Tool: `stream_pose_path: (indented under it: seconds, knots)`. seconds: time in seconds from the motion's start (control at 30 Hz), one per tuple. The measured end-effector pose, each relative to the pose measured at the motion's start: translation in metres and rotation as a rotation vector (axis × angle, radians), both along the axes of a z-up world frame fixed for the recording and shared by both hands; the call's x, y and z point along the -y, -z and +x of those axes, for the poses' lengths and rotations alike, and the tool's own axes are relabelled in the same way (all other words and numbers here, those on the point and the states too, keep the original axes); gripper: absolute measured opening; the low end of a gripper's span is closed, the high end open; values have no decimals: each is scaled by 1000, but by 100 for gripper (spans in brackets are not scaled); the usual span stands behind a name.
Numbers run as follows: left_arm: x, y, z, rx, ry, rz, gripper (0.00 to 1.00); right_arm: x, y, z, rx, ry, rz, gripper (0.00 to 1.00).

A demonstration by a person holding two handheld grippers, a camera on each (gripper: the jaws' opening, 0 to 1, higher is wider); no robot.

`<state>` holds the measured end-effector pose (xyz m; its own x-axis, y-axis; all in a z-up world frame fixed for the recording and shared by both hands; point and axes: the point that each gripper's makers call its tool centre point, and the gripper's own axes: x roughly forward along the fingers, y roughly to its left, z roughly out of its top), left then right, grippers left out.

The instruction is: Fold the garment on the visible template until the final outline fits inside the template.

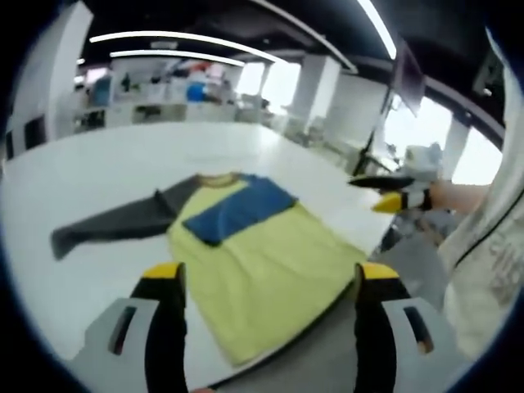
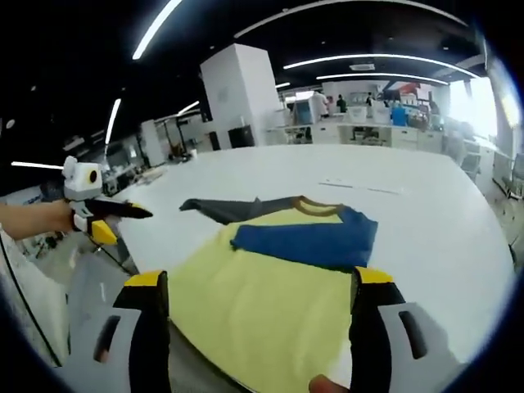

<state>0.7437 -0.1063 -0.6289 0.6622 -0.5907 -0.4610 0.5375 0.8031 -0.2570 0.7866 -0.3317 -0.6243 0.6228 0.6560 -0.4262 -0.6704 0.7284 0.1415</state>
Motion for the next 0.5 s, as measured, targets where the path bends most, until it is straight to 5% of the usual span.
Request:
stream_pose_path:
  seconds: [0.5]
  knots:
    - [5,4,1,-11,16,2,80,14,1,-13,-11,13,-17,91]
